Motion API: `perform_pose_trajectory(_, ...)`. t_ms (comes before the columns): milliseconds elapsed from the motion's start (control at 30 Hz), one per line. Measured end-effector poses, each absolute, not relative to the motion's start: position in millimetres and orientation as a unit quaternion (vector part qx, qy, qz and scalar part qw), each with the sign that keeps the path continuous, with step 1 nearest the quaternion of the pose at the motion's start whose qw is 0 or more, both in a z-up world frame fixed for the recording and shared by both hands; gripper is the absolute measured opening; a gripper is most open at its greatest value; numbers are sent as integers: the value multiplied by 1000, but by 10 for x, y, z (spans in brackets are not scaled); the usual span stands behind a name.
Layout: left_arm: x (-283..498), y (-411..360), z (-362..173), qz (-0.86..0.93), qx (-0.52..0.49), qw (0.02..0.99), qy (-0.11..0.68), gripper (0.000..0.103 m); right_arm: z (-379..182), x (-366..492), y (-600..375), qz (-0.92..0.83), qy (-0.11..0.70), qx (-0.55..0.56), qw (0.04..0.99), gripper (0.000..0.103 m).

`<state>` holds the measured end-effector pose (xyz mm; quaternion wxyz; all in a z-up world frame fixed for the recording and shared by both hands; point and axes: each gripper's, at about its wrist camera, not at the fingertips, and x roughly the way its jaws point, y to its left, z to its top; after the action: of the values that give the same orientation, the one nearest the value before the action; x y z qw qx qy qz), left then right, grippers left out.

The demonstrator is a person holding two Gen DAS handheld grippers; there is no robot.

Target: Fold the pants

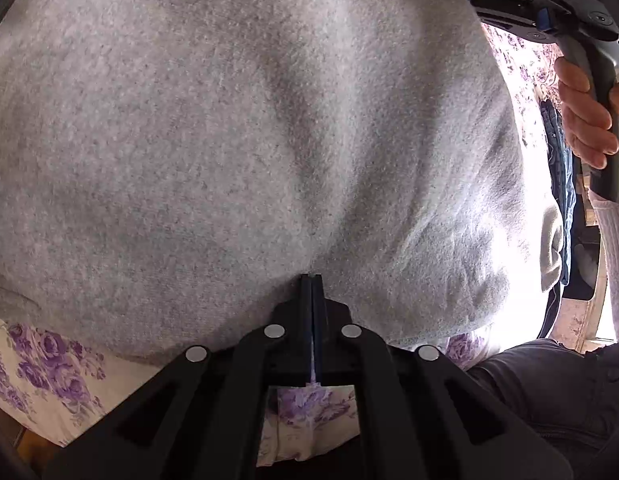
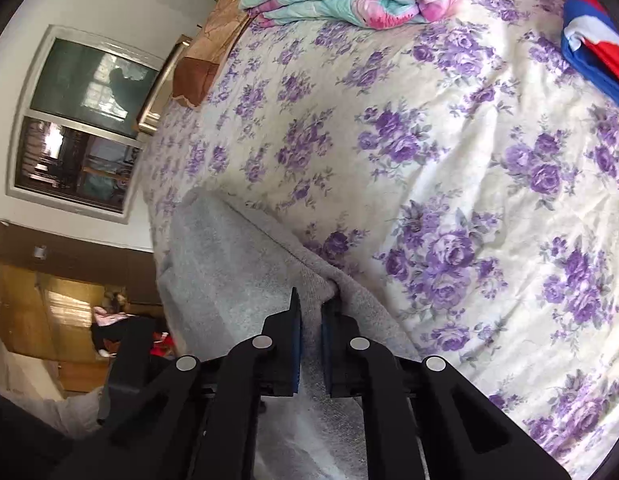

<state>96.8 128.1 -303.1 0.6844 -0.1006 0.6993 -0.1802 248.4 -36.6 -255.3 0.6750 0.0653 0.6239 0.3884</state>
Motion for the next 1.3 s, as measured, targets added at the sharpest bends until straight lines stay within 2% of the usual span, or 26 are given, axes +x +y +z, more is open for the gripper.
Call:
perform_pose_trajectory(167,962,1224,-3061,-178,-92,690,696,1,-2955,2570,-66,300,653,-37,695,7)
perform_pose_trajectory(267,968,1200,-3054,-175,-89,689,698,1,-2896,2504,65,293,638,-84,707,7)
perform_pose_trajectory(367,964,1135,-2959,-170,-65,691,700,1,-2747,2508,-24,283,656,-72,695,13)
perform_pose_trajectory(400,965,1093,-2890,-168,-46,696,697,1,-2639,2493,-92,274,655,-71,701,20)
perform_pose_trajectory(433,972,1051,-2797,-165,-24,704,690,1,-2480,2470,-177,260,643,-76,716,36)
perform_pose_trajectory(500,1036,976,-2585,-176,-7,721,670,2,-2101,2345,-411,238,597,-82,762,56)
perform_pose_trajectory(533,1106,933,-2483,-187,-8,729,658,3,-1952,2252,-546,230,577,-80,780,57)
perform_pose_trajectory(667,1590,703,-2385,-187,7,752,632,6,-1678,1739,-1062,208,551,-28,808,55)
perform_pose_trajectory(700,1723,634,-2442,-181,11,753,633,6,-1694,1642,-1132,206,555,-12,806,41)
perform_pose_trajectory(733,1874,571,-2536,-174,10,750,639,6,-1725,1486,-1244,206,560,1,803,22)
perform_pose_trajectory(767,2016,525,-2633,-171,4,744,645,6,-1770,1336,-1312,202,567,9,798,16)
perform_pose_trajectory(1000,2442,434,-2887,-159,-13,734,660,5,-2108,504,-1192,228,601,30,765,15)
perform_pose_trajectory(1100,2420,424,-2897,-157,-6,735,659,5,-2390,365,-1017,227,619,10,752,15)
perform_pose_trajectory(1200,2375,366,-2882,-154,16,739,656,6,-2893,321,-907,187,675,-22,714,14)
perform_pose_trajectory(1300,2342,362,-2822,-144,20,734,664,6,-2850,298,-885,183,664,-20,725,14)
